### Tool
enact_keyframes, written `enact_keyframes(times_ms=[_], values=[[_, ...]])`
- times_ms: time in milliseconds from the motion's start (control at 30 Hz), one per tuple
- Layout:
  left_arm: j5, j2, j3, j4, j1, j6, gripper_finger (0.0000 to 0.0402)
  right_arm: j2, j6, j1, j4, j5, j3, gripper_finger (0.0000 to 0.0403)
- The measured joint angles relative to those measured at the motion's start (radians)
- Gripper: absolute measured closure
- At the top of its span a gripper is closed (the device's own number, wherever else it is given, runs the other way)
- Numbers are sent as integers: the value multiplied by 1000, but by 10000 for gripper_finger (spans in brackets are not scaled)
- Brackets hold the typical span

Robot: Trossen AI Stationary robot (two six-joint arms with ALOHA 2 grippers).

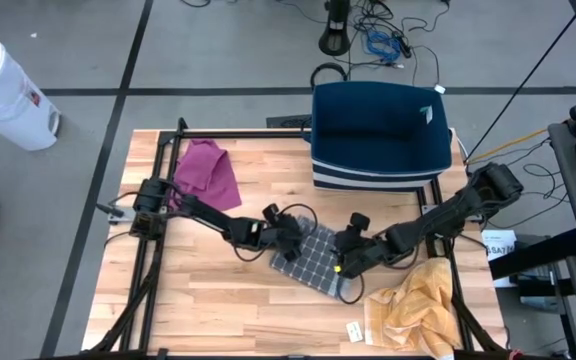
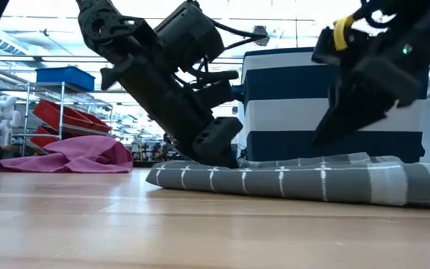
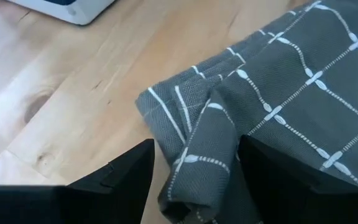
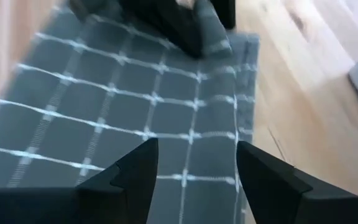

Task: Fold towel
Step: Fold the gray checkered towel

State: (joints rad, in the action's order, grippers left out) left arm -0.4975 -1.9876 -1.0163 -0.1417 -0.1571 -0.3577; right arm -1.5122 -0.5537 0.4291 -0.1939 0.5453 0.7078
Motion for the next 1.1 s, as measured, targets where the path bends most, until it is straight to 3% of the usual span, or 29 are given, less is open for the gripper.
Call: enact_keyframes(times_ms=[433, 833, 1100], values=[[-11, 24, -11, 0, -33, 48, 156, -171, -39, -46, -8, -56, 3, 200], [66, 100, -12, 101, -133, 57, 156, 127, 79, 2, -63, -137, -2, 200], [28, 111, -12, 196, -166, 39, 156, 161, 73, 7, -78, -137, -2, 200]])
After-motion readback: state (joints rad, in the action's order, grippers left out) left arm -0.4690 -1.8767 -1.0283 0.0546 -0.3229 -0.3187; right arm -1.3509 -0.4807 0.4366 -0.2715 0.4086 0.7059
